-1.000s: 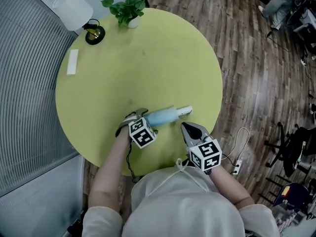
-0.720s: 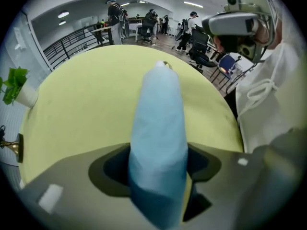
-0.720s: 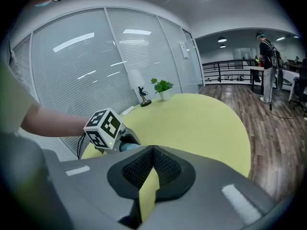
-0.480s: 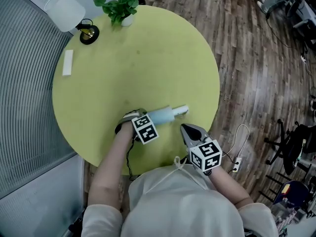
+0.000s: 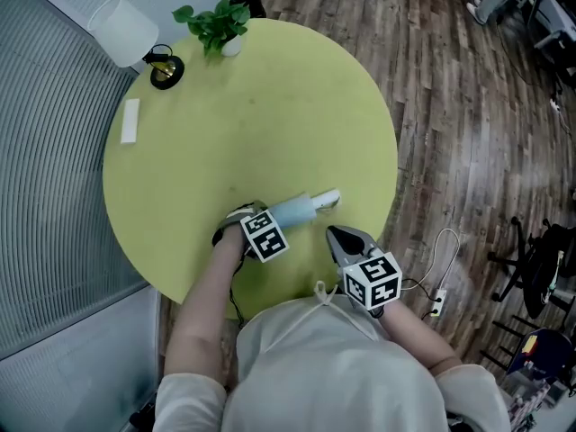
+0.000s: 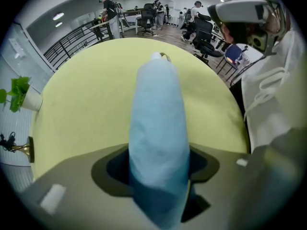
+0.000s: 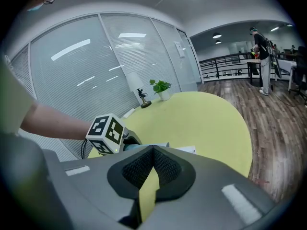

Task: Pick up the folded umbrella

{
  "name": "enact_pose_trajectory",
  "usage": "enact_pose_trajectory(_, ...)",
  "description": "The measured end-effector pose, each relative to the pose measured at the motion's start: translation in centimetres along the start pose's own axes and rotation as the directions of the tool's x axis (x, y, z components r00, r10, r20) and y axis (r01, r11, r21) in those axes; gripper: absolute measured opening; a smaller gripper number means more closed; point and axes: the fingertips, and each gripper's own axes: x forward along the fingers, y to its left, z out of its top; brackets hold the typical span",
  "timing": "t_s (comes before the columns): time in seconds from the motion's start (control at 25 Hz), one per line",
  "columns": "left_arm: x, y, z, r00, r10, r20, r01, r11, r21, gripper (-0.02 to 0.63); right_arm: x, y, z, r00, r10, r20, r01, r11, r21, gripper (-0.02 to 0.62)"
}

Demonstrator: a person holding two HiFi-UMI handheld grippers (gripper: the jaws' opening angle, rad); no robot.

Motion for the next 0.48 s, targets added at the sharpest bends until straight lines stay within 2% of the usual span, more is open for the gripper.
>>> enact_pose_trajectory(0.28,-0.2,-0.1,-0.2,0.998,0.065,-0.024,-0.066,0.998,-0.012,0.279,-1.1,-0.3,-0.1,1.000,-0.018,0.009,0.018,1.000,-0.020,-0.002)
enact_pose_trajectory(0.48,-1.9,-0.7,0.6,0.992,0.121,0.046,-0.116,0.990,-0.083,0.281,-2.1,0.2,0.3,0.999,-0.015,0.032,0.016,0.999,-0.043,-0.002)
